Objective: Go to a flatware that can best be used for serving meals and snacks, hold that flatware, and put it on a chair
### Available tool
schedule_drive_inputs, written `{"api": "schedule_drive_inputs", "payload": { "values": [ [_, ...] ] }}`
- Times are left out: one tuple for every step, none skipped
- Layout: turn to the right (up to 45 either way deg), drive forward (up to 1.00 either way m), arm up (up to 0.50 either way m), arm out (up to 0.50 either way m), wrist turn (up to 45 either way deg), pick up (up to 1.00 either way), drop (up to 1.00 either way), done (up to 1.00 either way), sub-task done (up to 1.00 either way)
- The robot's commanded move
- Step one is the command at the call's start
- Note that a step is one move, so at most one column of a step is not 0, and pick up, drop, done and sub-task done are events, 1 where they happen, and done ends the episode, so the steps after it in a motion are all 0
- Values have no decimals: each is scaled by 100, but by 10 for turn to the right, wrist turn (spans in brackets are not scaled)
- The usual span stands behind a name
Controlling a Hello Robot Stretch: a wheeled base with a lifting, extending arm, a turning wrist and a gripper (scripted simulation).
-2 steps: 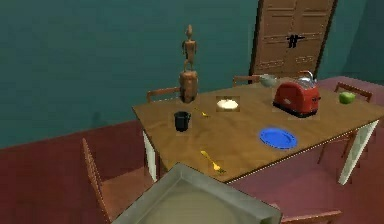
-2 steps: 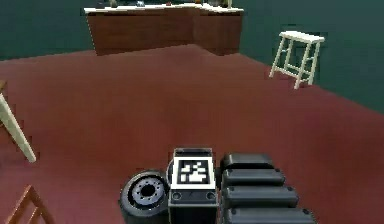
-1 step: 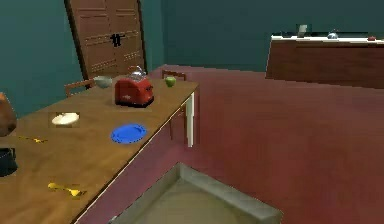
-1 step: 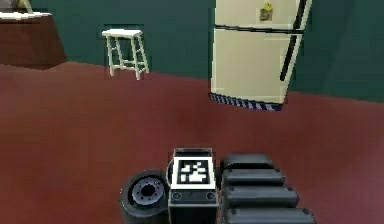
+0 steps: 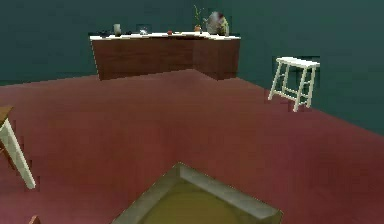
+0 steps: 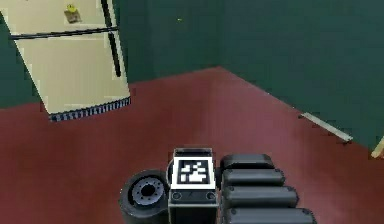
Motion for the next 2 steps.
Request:
{"api": "schedule_drive_inputs", "payload": {
  "values": [
    [30,0,0,0,0,0,0,0,0],
    [-450,0,0,0,0,0,0,0,0]
  ]
}}
